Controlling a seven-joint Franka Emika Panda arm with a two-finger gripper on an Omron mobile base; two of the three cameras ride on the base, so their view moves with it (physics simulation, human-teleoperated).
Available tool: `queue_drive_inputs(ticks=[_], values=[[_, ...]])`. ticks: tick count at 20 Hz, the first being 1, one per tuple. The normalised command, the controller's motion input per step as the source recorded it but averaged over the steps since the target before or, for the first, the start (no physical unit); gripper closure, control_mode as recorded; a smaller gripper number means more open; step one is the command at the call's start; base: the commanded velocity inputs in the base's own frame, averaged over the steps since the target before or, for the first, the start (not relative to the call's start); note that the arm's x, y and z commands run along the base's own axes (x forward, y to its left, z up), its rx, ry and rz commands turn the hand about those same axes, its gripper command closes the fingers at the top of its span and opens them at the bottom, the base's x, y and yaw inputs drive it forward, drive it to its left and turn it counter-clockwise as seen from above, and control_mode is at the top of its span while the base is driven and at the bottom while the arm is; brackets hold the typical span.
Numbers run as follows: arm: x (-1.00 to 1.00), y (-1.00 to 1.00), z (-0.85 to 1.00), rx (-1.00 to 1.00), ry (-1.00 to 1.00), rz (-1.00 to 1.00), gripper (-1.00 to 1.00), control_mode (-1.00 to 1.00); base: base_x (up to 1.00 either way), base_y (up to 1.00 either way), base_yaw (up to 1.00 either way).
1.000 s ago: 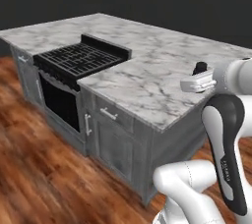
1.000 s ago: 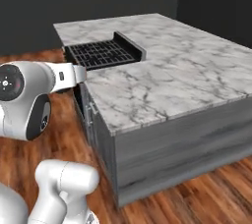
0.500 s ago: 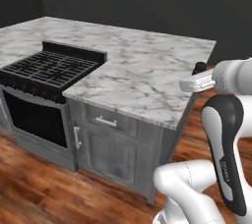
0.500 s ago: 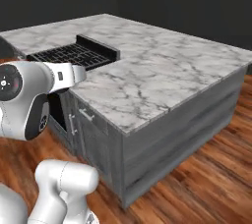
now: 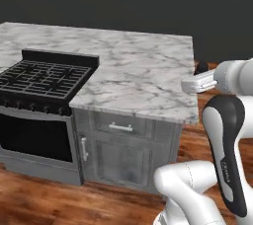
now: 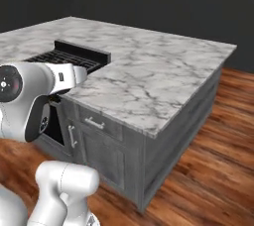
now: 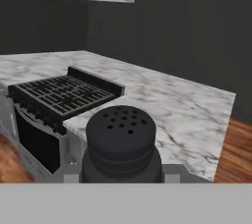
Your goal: Take 2 condiments from the cabinet and move them on the counter near the stove.Make sure the condiments are lined up with each other, next to each other.
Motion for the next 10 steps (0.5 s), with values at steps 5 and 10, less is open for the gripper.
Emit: queue_drive_inputs(ticks=[5,10], values=[[0.00,0.00,0.00,0.00,0.00,0.00,1.00,1.00,0.04,1.00,-0.29],[0.00,0.00,0.00,0.00,0.00,0.00,1.00,1.00,0.18,0.83,-0.31]])
